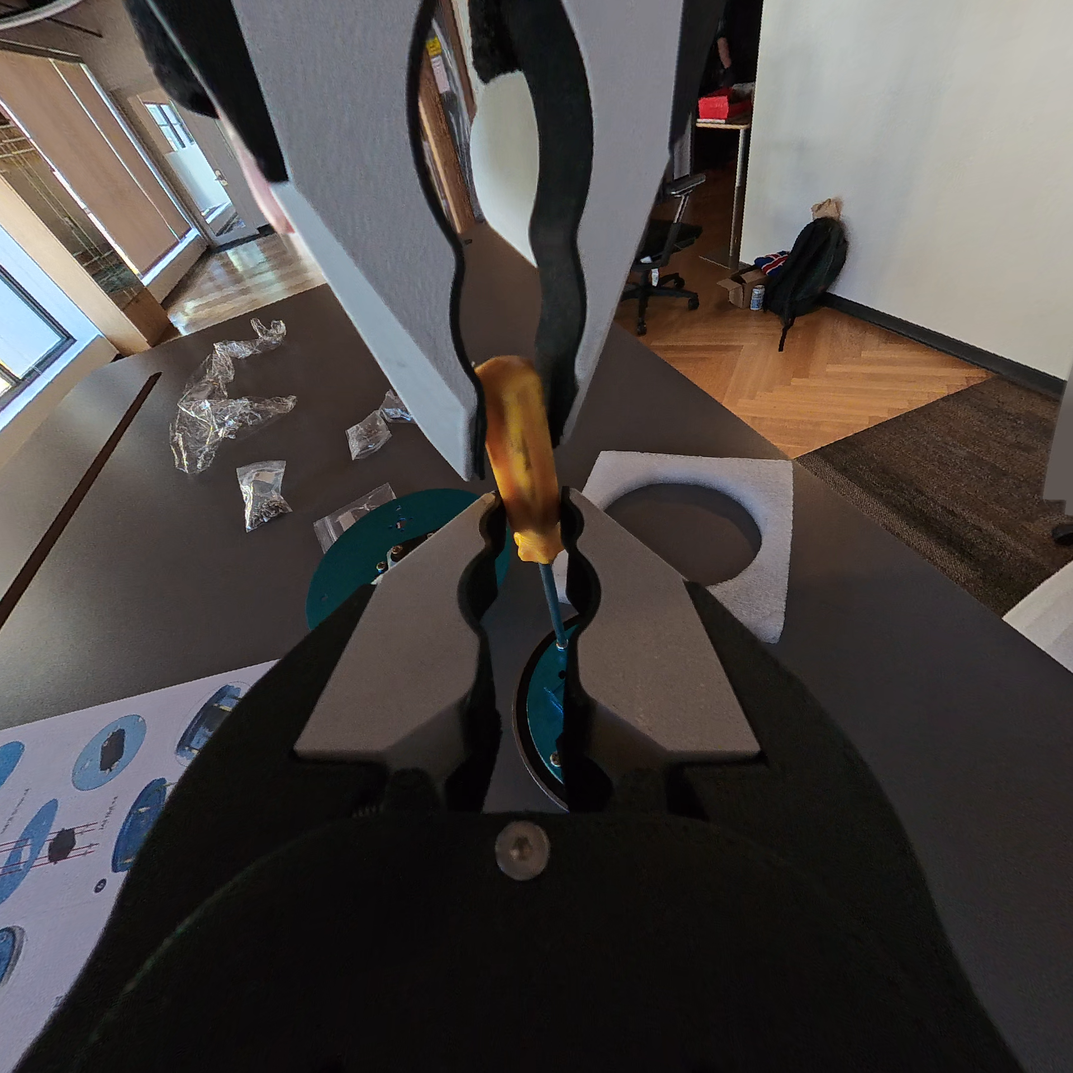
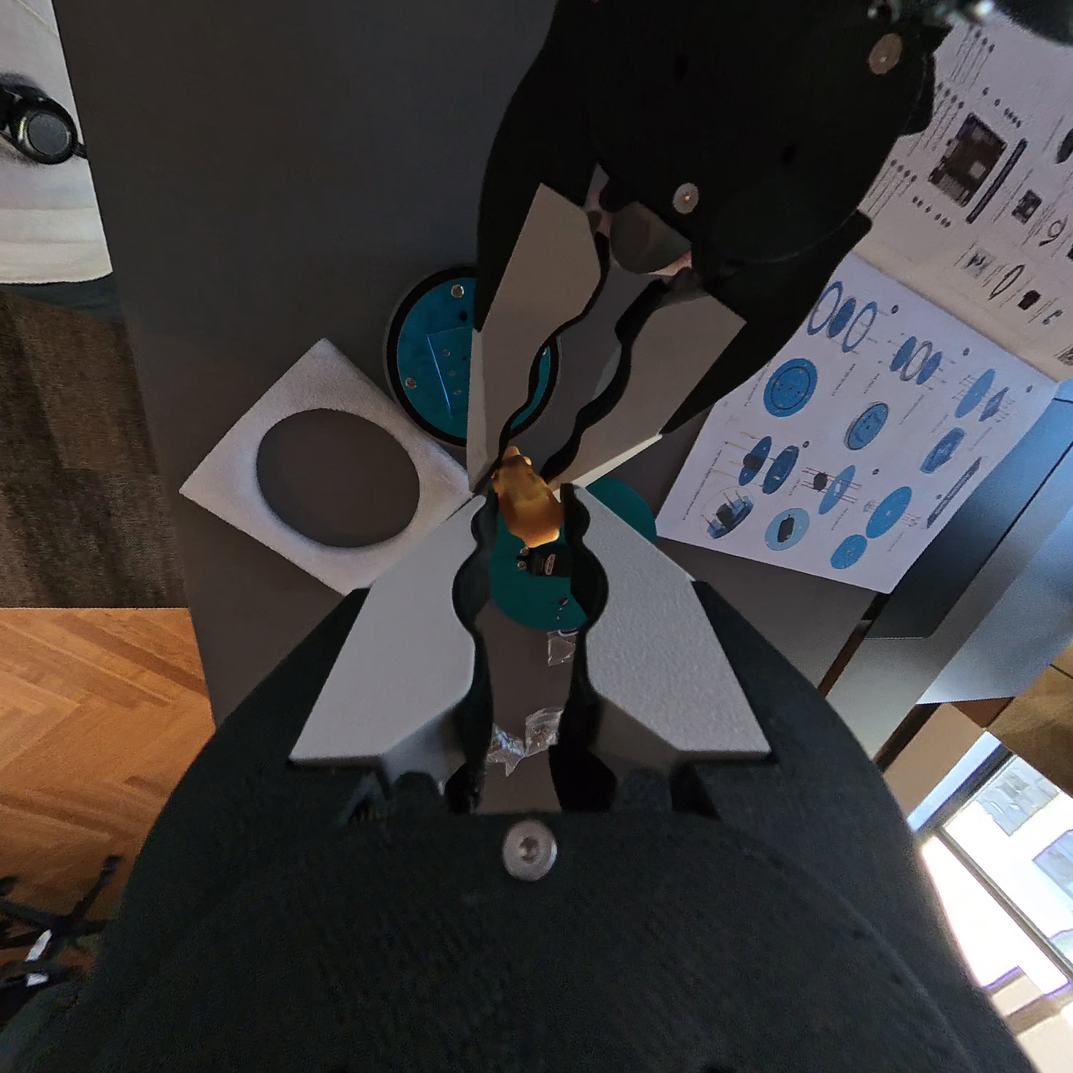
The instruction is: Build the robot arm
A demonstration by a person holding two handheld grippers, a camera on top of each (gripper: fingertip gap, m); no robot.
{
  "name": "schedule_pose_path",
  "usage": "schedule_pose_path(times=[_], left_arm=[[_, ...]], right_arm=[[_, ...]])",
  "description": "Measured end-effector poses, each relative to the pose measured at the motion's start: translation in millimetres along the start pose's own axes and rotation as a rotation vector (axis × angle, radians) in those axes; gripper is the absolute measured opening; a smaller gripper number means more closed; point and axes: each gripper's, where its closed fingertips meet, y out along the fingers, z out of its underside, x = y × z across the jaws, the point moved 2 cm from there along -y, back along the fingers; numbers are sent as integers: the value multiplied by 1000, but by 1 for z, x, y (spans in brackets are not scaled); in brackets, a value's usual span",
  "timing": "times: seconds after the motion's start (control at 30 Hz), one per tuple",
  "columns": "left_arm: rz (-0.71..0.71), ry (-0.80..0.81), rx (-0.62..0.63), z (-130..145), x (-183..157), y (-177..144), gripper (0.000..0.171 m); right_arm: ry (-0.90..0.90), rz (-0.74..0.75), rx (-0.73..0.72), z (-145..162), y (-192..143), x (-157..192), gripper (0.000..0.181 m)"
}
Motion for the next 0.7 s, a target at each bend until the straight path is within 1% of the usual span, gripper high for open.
schedule_pose_path(times=[0.1,0.27,0.43,0.47,0.5,0.53,0.57,0.63,0.7], left_arm=[[0,-4,0,0,0,0,17],[2,-5,1,0,-1,1,17],[13,3,5,-1,-2,1,18],[36,22,19,0,-6,-1,21],[76,29,50,4,-11,-4,42],[126,21,101,12,-15,-8,55],[184,12,152,22,-21,-12,60],[204,21,212,41,-21,-18,65],[220,24,288,59,-22,-19,65]], right_arm=[[7,-9,35,4,-1,0,21],[29,-2,11,3,-1,1,20],[118,-44,-12,3,-1,4,17],[113,-52,-27,2,-1,6,17],[108,-49,-28,3,-1,6,17],[111,-49,-26,4,-1,6,17],[116,-52,-31,5,-1,7,17],[128,-59,-46,6,-1,6,17],[139,-68,-52,7,-1,6,17]])
